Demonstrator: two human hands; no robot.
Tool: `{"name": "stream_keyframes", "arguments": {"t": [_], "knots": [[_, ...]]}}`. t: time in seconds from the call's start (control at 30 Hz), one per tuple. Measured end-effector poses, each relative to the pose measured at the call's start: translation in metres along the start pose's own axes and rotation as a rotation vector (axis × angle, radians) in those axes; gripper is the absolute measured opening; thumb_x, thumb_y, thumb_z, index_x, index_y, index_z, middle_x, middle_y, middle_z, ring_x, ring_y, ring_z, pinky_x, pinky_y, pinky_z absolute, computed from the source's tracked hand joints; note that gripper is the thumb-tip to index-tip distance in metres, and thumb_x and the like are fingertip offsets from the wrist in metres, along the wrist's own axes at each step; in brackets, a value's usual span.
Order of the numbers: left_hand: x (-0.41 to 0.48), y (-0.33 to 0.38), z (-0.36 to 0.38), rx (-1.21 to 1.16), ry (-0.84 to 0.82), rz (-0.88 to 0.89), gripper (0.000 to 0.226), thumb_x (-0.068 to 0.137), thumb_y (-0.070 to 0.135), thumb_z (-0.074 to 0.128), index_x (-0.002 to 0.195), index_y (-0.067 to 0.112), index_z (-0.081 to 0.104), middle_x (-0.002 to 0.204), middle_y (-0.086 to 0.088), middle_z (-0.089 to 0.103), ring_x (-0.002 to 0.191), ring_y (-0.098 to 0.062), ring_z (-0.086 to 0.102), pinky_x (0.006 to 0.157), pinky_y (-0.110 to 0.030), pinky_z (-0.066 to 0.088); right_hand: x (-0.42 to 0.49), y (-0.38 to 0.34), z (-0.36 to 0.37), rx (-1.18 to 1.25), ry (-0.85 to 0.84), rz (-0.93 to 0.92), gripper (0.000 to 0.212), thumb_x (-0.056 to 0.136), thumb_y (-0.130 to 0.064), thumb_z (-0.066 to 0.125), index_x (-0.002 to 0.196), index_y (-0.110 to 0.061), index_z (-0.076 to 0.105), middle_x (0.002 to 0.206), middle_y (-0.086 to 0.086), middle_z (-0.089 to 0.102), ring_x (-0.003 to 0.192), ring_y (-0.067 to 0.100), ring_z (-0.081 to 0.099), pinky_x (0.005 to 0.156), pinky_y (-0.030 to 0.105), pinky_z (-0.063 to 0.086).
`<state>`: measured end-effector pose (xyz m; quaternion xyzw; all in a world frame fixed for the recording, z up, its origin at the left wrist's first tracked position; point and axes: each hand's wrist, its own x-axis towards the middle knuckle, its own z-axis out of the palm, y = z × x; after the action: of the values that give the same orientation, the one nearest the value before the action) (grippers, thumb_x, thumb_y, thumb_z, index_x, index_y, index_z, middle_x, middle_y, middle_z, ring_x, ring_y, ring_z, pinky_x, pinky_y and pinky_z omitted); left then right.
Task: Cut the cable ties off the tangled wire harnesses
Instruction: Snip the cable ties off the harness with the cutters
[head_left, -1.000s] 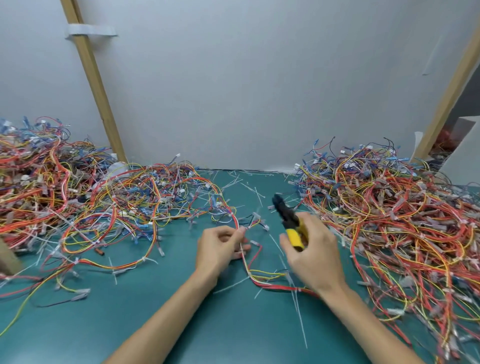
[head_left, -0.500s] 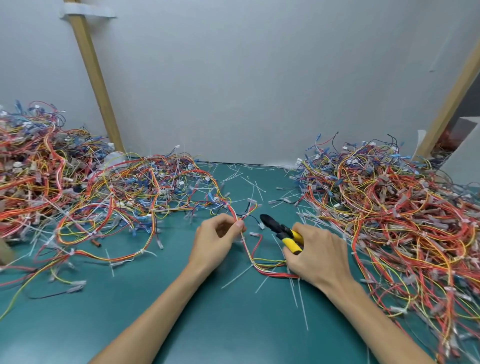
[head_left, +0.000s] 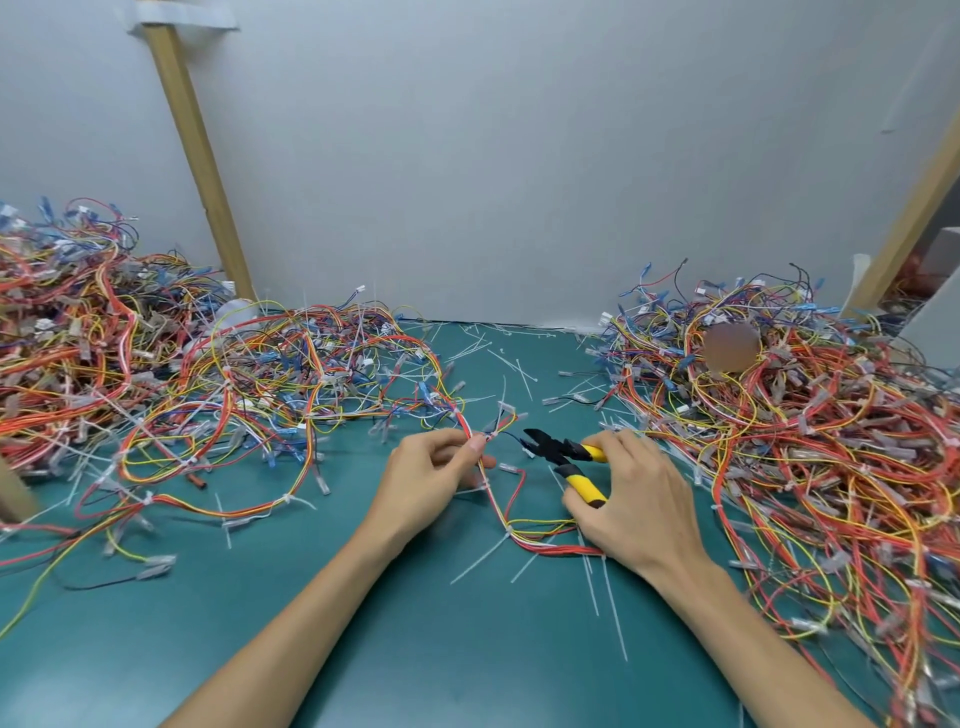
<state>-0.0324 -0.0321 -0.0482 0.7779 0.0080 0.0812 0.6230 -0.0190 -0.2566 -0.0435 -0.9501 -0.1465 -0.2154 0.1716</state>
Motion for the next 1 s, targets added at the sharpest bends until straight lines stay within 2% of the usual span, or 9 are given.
{"name": "stream_keyframes", "arguments": {"t": [0.13, 0.33, 0.7, 0.87, 1.0], "knots": [[0.002, -0.003, 0.000, -0.009, -0.021, -0.011, 0.022, 0.095, 0.027, 0.062, 0.087, 0.008, 0.070, 0.076, 0.000, 0.076, 0.061, -0.010, 0.068, 0.068, -0.014, 0.052, 0.000, 0.000, 0.002, 0.014, 0.015, -0.004, 0.040, 0.071, -0.045, 0.068, 0.105, -0.024, 0.062, 0.096, -0.007, 0.061, 0.092, 0.018, 0.055, 0.078, 0.033, 0.045], [0.002, -0.004, 0.000, -0.078, -0.042, -0.017, 0.019, 0.092, 0.019, 0.065, 0.090, 0.002, 0.072, 0.074, -0.010, 0.075, 0.063, -0.008, 0.070, 0.061, -0.015, 0.053, -0.001, -0.004, 0.005, -0.012, 0.030, -0.036, 0.042, 0.072, -0.047, 0.069, 0.106, -0.024, 0.063, 0.097, -0.007, 0.062, 0.094, 0.018, 0.055, 0.080, 0.036, 0.044], [0.001, -0.003, 0.004, -0.173, -0.059, -0.004, 0.014, 0.090, 0.013, 0.066, 0.087, 0.000, 0.070, 0.069, -0.010, 0.073, 0.073, -0.019, 0.074, 0.059, -0.027, 0.060, -0.003, -0.011, 0.005, -0.028, 0.041, -0.050, 0.040, 0.073, -0.048, 0.068, 0.105, -0.024, 0.064, 0.096, -0.007, 0.062, 0.090, 0.018, 0.056, 0.077, 0.035, 0.046], [0.000, -0.001, 0.004, -0.174, -0.081, 0.013, 0.014, 0.091, 0.011, 0.066, 0.089, -0.003, 0.069, 0.069, -0.011, 0.073, 0.072, -0.017, 0.073, 0.056, -0.023, 0.058, -0.004, -0.013, 0.007, -0.026, 0.059, -0.060, 0.037, 0.073, -0.048, 0.071, 0.101, -0.025, 0.064, 0.092, -0.008, 0.062, 0.086, 0.019, 0.057, 0.073, 0.034, 0.046], [-0.002, 0.001, 0.003, -0.161, -0.093, 0.027, 0.010, 0.091, 0.008, 0.065, 0.088, -0.001, 0.069, 0.067, -0.009, 0.073, 0.060, -0.012, 0.069, 0.054, -0.020, 0.055, -0.004, -0.014, 0.007, -0.014, 0.070, -0.083, 0.032, 0.076, -0.052, 0.071, 0.095, -0.026, 0.064, 0.084, -0.009, 0.062, 0.080, 0.018, 0.059, 0.065, 0.030, 0.044]]}}
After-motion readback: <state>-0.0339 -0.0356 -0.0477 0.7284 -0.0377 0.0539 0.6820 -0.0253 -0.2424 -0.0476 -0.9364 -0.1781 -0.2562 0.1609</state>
